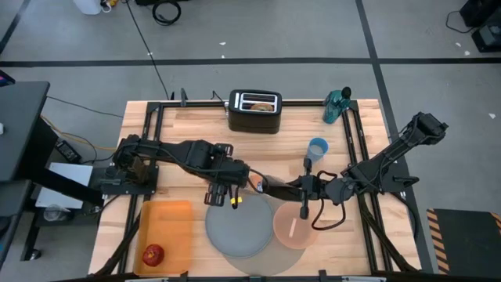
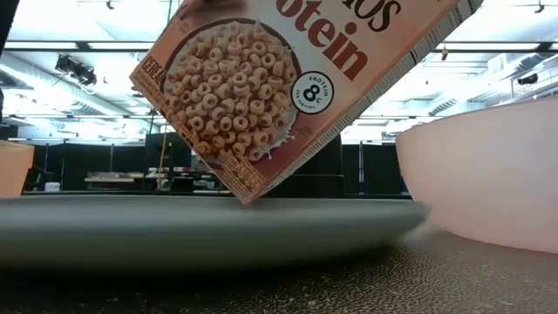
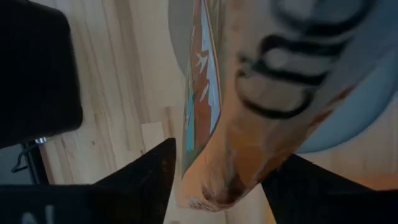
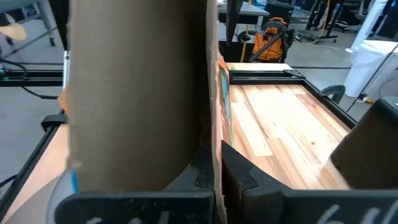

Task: Arrange a breakfast setting
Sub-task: Put cereal into the pink bowl

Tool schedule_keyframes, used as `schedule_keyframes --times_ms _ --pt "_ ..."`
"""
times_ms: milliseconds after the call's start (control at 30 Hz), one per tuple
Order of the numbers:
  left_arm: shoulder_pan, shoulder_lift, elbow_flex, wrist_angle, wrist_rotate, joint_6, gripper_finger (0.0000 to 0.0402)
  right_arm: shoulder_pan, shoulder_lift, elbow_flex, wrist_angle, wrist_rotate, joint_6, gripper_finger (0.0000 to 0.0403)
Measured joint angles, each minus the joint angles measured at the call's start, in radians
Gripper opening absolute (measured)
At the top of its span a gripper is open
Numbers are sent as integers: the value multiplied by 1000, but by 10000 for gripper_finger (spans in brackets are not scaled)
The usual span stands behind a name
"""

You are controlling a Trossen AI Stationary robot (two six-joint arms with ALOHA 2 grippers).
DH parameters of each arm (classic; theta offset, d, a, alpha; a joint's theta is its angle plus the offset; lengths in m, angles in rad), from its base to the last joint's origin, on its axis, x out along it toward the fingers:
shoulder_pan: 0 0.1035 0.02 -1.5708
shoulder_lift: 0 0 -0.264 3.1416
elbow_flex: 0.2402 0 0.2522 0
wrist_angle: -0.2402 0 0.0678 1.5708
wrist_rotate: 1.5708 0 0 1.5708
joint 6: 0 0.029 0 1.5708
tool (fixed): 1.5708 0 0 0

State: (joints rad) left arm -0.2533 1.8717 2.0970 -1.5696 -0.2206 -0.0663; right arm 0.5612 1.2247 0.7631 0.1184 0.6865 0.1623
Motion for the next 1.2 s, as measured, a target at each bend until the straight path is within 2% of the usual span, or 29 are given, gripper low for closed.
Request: schedule_keyframes --times_ms 167,267,367,533,800,1000,1200 --pt "-40 -33 -15 -1 -47 -23 235 21 0 0 -3 1 1 6" --pt "-69 -91 -80 15 -116 -50 232 30 0 0 -3 1 2 6" --pt "-86 -185 -215 107 -134 -82 232 37 0 0 -4 19 3 6" --pt "-106 -383 -530 293 -136 -125 232 38 0 0 -7 21 12 6" --pt "-128 -710 -975 712 -135 -153 232 38 0 0 -9 23 28 6" --pt "-134 -793 -1171 856 -139 -180 253 38 0 0 -9 24 38 7" --pt "-136 -807 -1225 879 -118 -233 300 38 0 0 -14 26 48 7"
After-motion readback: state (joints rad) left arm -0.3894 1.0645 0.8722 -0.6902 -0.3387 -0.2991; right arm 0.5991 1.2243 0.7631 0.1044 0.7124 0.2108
